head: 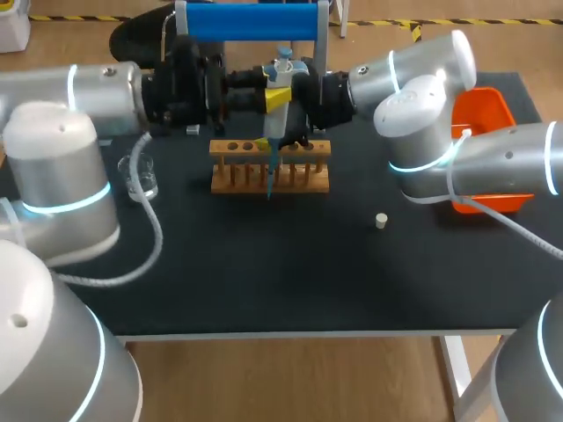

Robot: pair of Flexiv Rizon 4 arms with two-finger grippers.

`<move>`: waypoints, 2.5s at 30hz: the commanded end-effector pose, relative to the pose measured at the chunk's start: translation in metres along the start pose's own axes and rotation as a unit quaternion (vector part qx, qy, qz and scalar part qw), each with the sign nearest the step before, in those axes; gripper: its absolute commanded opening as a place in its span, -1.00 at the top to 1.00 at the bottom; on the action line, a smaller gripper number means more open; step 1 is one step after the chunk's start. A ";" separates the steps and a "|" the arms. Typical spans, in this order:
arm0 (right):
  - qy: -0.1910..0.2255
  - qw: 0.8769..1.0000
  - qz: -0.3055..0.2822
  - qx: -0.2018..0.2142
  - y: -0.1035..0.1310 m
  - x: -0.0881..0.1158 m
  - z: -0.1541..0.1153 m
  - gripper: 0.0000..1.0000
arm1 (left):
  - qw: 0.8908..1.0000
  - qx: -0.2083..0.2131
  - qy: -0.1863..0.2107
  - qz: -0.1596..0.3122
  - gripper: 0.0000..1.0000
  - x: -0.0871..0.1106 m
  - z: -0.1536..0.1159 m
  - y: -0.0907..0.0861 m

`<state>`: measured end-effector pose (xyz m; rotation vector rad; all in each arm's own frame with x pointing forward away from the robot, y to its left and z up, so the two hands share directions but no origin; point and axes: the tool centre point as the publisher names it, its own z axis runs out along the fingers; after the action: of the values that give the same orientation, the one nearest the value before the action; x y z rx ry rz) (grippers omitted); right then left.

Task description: Invert the test tube, pick up the pipette, mount the tip to pipette, aspirate from beaker and dispense into the tube, eject the tip, return the pipette, and cap with the stopper.

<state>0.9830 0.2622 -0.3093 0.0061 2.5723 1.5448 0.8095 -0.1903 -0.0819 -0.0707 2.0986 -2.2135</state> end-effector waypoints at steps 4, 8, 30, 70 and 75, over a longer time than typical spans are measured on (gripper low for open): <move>0.002 1.000 0.000 0.002 0.001 0.000 -0.001 -1.00 | 0.999 0.009 -0.031 0.000 1.00 -0.003 0.010 0.007; 0.002 1.000 0.000 0.002 0.001 0.000 -0.001 -1.00 | 0.999 0.013 -0.034 0.001 1.00 -0.004 0.008 0.009; -0.020 1.000 -0.003 0.010 -0.006 0.006 -0.054 -1.00 | 1.000 0.019 -0.025 -0.001 1.00 -0.006 0.007 0.011; 0.055 0.967 0.012 -0.248 0.083 0.153 -0.175 -1.00 | 1.000 0.019 -0.025 -0.001 1.00 -0.006 0.007 0.011; 0.069 0.963 0.015 -0.260 0.098 0.152 -0.160 -1.00 | 1.000 0.019 -0.025 -0.001 1.00 -0.006 0.007 0.011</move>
<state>0.7950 0.1644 -0.1652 -0.1081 2.1805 2.2423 0.8168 -0.1959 -0.0919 -0.1240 2.0359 -2.2269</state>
